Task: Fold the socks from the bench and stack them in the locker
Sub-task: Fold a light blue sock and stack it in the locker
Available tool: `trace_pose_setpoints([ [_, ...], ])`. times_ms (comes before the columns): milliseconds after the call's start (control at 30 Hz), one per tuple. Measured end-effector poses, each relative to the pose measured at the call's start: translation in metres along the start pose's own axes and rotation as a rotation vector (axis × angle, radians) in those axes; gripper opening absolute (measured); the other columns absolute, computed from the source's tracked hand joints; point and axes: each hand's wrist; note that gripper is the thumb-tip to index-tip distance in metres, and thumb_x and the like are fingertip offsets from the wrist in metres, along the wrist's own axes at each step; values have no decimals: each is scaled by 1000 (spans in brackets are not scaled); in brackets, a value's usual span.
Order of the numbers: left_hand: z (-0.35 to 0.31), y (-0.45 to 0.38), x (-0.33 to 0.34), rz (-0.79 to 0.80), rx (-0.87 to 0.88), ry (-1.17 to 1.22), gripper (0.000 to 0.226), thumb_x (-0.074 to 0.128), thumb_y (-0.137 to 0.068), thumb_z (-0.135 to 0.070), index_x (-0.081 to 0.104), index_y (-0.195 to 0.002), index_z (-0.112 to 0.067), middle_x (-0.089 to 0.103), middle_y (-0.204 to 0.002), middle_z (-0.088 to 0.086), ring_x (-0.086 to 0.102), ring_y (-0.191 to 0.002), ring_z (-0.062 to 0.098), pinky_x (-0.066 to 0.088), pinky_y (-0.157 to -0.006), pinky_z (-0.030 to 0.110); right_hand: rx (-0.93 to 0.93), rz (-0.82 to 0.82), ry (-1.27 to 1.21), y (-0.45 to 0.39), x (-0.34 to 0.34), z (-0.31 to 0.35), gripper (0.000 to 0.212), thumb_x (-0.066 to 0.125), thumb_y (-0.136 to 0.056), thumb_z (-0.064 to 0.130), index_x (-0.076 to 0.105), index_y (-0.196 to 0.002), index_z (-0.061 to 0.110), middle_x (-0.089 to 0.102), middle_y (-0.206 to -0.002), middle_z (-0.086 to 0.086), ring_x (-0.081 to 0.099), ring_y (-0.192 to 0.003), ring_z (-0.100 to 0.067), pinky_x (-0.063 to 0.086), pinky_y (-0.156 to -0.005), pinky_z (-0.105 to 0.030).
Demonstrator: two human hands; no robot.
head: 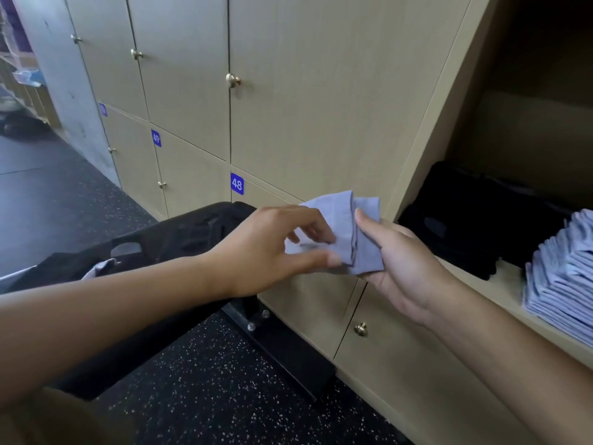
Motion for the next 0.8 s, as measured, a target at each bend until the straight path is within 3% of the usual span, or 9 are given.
trace_pose_setpoints([
  [100, -7, -3, 8, -89, -191, 214, 24, 73, -88, -45, 71, -92, -21, 75, -92, -9, 69, -90, 4, 54, -86, 27, -40, 45, 9, 5, 3, 0, 36, 38, -110, 26, 67, -121, 8, 76, -113, -13, 72, -109, -25, 53, -101, -42],
  [200, -5, -6, 15, -167, -351, 311, 43, 73, -84, -57, 70, -91, -15, 75, -90, 2, 71, -90, 22, 56, -92, 46, -55, 104, 71, 7, 5, -1, 36, 36, -110, 22, 67, -120, 7, 75, -115, -13, 71, -111, -24, 52, -103, -40],
  [300, -6, -9, 18, -214, -451, 365, 63, 76, -75, -66, 67, -91, -6, 76, -88, 8, 72, -91, 31, 57, -91, 54, -43, 189, 114, 8, 6, -3, 35, 35, -110, 19, 64, -126, 5, 74, -120, -11, 69, -115, -22, 53, -104, -34],
  [433, -5, -12, 22, -215, -507, 387, 55, 77, -81, -55, 66, -90, -2, 76, -83, 10, 74, -85, 31, 59, -89, 52, -34, 231, 178, 7, 4, -5, 32, 38, -109, 16, 66, -120, 6, 74, -118, -11, 70, -113, -21, 55, -98, -28],
  [600, -1, -15, 28, -183, -516, 391, 26, 69, -94, -26, 65, -81, -4, 74, -82, 12, 68, -74, 18, 62, -85, 44, -17, 208, 244, 5, -4, -9, 29, 41, -108, 15, 69, -112, 7, 75, -115, -12, 71, -111, -23, 55, -99, -32],
  [800, -4, -19, 22, -142, -505, 396, 19, 64, -92, -18, 62, -75, -9, 65, -69, -1, 61, -66, 11, 54, -71, 32, -94, 54, 508, 2, -21, -14, 24, 49, -106, 11, 70, -119, 10, 78, -105, -6, 74, -103, -21, 53, -104, -44],
])
Point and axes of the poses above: each hand's wrist, its own y-axis away from the middle knuckle, its own x-axis out of the palm, z = x × y
